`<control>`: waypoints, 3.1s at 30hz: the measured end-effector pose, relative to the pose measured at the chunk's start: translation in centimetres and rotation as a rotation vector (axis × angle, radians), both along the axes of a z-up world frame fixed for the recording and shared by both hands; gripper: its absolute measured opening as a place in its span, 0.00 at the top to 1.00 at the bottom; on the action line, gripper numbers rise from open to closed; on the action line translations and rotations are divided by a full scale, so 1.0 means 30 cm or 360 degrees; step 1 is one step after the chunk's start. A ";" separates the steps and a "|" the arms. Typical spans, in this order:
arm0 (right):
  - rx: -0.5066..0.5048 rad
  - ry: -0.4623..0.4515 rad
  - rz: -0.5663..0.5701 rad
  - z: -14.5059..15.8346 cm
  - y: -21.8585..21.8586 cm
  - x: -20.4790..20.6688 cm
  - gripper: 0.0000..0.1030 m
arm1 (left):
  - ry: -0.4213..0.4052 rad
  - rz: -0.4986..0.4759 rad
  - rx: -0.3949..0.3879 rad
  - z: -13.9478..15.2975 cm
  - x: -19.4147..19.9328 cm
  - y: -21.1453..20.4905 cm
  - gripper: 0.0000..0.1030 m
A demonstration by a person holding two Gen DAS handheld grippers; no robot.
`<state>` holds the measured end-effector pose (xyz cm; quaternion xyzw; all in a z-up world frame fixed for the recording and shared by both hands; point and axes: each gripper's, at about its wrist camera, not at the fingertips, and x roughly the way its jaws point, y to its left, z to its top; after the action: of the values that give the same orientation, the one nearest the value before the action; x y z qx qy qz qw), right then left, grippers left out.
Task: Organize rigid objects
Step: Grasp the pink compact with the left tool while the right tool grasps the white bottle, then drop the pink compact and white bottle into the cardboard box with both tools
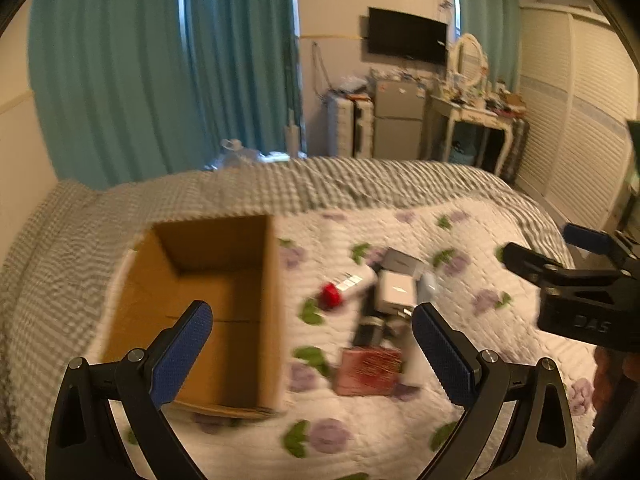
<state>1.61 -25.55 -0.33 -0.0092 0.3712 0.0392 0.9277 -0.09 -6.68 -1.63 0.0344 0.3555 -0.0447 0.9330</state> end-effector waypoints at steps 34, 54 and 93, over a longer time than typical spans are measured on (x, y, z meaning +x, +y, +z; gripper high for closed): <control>0.0129 0.0810 0.0226 -0.605 0.082 0.234 0.42 | 0.0426 -0.0036 -0.0029 -0.552 0.155 -0.143 0.30; 0.0139 0.0586 0.0239 -0.461 0.046 0.145 0.51 | 0.0360 -0.0051 0.0015 -0.337 -0.001 -0.112 0.30; -0.0082 0.0364 0.0758 -0.235 0.846 0.412 0.51 | 0.0329 0.0158 0.0034 -0.281 0.275 0.562 0.30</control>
<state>13.96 -0.17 -7.38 -0.1155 0.4620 0.2476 0.8437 8.16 10.20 -10.07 0.0219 0.4515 0.0021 0.8920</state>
